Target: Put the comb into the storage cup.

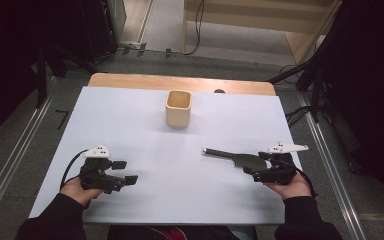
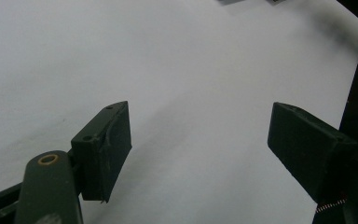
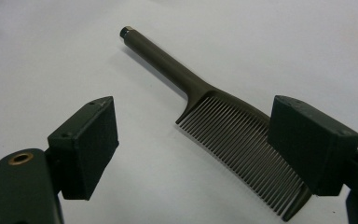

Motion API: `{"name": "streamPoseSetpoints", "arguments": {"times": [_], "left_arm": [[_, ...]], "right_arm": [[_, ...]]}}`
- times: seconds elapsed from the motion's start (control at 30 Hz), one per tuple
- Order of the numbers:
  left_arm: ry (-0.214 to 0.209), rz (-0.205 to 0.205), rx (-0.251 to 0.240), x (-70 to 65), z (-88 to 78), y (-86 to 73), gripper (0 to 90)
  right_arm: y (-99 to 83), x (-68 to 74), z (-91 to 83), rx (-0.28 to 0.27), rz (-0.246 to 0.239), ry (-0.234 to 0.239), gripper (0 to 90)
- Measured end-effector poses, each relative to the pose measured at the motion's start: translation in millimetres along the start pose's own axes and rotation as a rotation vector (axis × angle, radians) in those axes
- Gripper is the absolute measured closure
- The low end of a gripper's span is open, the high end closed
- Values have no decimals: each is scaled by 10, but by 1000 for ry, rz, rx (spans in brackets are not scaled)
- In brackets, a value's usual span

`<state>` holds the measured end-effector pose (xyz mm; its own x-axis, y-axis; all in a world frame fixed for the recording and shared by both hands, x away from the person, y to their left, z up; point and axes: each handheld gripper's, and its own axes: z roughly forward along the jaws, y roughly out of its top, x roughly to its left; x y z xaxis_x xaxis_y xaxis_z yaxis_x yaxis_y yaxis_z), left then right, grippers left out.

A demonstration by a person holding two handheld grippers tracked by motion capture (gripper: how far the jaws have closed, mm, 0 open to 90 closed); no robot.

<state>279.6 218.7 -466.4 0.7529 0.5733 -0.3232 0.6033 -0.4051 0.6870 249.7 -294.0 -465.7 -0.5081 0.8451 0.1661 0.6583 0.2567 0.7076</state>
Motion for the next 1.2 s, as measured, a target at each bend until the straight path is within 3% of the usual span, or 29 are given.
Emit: {"name": "streamPoseSetpoints", "arguments": {"times": [0.27, 0.8, 0.93, 1.0, 1.03, 1.1, 1.2], "left_arm": [[6, 1, -4, -1, -5, 2, 220], [32, 7, -37, 9, -40, 7, 220], [54, 10, -43, 19, -53, 7, 220], [101, 30, -51, 19, -66, 8, 220], [101, 30, -51, 19, -66, 8, 219], [153, 64, -68, 12, -81, 9, 219], [164, 68, -80, 12, -88, 8, 217]], "right_arm": [[-19, -57, -44, 6, 10, -33, 146], [-60, -87, -62, 16, 24, -47, 147], [-78, -73, -55, 26, 27, -51, 148], [-85, -65, -54, 31, 26, -52, 149], [-89, -60, -51, 32, 26, -54, 149], [-96, -51, -49, 38, 30, -59, 150], [-104, -49, -42, 41, 27, -60, 152]]}}
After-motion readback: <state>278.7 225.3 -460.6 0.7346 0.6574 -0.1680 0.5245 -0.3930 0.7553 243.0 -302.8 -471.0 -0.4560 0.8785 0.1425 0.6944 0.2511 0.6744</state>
